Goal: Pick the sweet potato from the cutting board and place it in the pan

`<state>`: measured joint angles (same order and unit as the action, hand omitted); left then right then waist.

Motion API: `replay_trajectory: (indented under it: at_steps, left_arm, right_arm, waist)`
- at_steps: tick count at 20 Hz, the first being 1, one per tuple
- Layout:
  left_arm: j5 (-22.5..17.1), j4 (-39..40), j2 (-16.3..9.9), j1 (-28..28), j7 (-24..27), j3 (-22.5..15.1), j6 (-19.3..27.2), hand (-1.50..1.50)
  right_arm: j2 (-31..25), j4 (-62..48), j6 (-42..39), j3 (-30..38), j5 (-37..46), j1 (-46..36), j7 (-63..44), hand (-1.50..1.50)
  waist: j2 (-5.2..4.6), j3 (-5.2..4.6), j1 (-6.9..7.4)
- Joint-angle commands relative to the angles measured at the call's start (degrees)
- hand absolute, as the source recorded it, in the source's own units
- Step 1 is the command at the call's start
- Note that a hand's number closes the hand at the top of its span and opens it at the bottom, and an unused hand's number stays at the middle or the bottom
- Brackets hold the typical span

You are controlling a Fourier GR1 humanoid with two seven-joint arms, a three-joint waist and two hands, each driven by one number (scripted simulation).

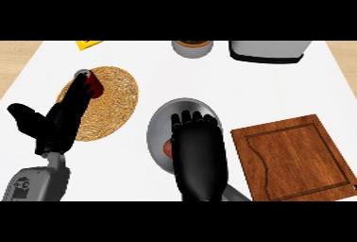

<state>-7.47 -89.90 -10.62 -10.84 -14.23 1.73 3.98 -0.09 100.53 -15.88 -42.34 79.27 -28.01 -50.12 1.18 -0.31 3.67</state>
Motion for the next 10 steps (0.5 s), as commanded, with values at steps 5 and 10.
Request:
replay_trajectory:
  at_steps: [5,10]
  left_arm:
    - [0.6,1.5,0.5,0.2,2.3,-0.4,-0.4,0.0]
    - [-1.0,0.6,0.2,-1.5,-0.1,0.7,-0.5,0.0]
  right_arm:
    - [0.1,-1.4,3.8,-7.0,-4.2,-10.6,-26.2,1.5]
    - [0.0,-6.2,7.6,-4.0,-8.4,-17.6,-30.0,1.5]
  waist:
    - [-0.94,0.05,0.57]
    - [-1.16,0.16,-0.05]
